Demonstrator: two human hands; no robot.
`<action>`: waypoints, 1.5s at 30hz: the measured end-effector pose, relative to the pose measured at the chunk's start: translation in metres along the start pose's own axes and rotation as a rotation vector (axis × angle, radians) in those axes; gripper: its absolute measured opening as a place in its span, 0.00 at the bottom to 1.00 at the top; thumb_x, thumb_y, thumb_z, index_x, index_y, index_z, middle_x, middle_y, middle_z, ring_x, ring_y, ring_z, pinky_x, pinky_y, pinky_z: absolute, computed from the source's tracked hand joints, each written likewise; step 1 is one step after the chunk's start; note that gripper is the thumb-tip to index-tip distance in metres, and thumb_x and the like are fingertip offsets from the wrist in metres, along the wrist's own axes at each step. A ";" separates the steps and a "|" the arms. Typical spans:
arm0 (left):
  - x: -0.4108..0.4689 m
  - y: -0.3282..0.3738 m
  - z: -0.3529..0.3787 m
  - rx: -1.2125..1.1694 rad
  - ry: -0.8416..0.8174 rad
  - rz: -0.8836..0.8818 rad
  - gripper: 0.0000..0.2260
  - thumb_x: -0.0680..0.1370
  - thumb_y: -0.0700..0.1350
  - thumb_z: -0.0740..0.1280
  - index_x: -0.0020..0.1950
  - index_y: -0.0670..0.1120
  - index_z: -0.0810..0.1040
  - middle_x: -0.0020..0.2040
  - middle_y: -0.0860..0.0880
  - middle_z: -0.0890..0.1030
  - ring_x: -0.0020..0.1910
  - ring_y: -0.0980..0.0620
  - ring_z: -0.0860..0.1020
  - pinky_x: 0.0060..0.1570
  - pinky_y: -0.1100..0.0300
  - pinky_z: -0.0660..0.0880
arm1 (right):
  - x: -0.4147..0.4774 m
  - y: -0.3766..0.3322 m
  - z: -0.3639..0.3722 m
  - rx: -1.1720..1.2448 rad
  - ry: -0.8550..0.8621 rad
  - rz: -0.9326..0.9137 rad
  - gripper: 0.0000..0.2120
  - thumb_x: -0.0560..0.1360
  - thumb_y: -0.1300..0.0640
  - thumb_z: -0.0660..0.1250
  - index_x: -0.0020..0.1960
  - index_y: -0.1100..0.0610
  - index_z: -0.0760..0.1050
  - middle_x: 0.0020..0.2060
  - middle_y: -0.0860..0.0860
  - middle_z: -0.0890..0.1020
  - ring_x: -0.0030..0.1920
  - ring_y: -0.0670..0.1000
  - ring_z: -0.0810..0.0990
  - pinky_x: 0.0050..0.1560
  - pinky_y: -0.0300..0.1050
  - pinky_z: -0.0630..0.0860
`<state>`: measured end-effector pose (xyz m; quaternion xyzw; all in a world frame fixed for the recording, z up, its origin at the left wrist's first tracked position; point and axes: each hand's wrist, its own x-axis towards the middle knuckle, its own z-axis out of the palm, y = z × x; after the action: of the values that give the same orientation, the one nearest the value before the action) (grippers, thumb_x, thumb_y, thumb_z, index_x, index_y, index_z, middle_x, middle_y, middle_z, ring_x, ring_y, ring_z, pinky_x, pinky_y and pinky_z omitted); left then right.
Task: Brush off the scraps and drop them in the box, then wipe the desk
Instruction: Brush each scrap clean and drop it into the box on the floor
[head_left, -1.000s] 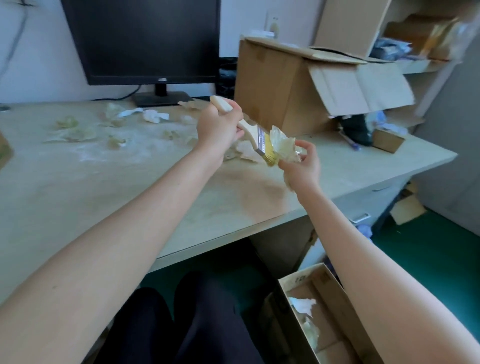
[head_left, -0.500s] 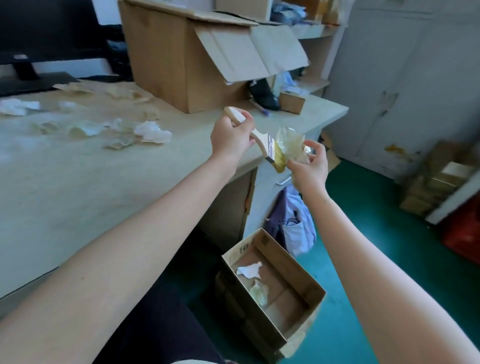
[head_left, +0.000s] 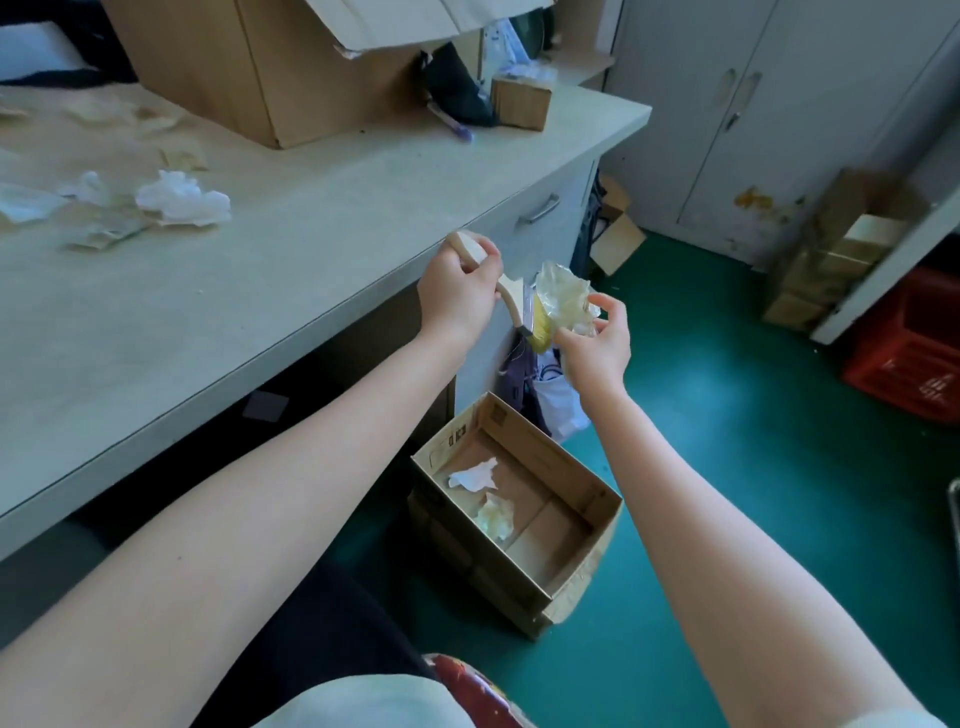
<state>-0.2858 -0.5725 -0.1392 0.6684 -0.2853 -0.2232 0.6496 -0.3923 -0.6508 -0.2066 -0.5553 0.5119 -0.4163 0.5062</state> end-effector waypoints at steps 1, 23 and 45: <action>-0.003 -0.009 0.000 0.021 -0.002 -0.005 0.12 0.75 0.39 0.64 0.36 0.54 0.72 0.37 0.53 0.76 0.40 0.54 0.77 0.53 0.52 0.80 | -0.001 0.009 0.002 -0.007 0.005 0.016 0.24 0.69 0.67 0.65 0.63 0.52 0.69 0.44 0.46 0.75 0.35 0.40 0.74 0.26 0.25 0.69; -0.023 -0.142 -0.012 0.404 0.031 -0.334 0.03 0.78 0.41 0.64 0.50 0.45 0.75 0.49 0.46 0.77 0.49 0.50 0.78 0.47 0.58 0.80 | -0.013 0.158 0.016 -0.263 -0.085 0.531 0.28 0.71 0.62 0.69 0.69 0.54 0.66 0.62 0.55 0.76 0.50 0.51 0.78 0.49 0.44 0.78; -0.015 -0.108 -0.016 0.411 -0.048 -0.090 0.03 0.78 0.43 0.64 0.47 0.51 0.72 0.50 0.47 0.77 0.48 0.53 0.77 0.35 0.70 0.73 | 0.003 0.114 0.018 -0.225 -0.075 0.386 0.17 0.74 0.59 0.63 0.63 0.54 0.74 0.57 0.52 0.80 0.47 0.49 0.74 0.44 0.39 0.68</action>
<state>-0.2761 -0.5518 -0.2464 0.7934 -0.3102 -0.2049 0.4820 -0.3916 -0.6468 -0.3220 -0.5150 0.6328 -0.2312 0.5300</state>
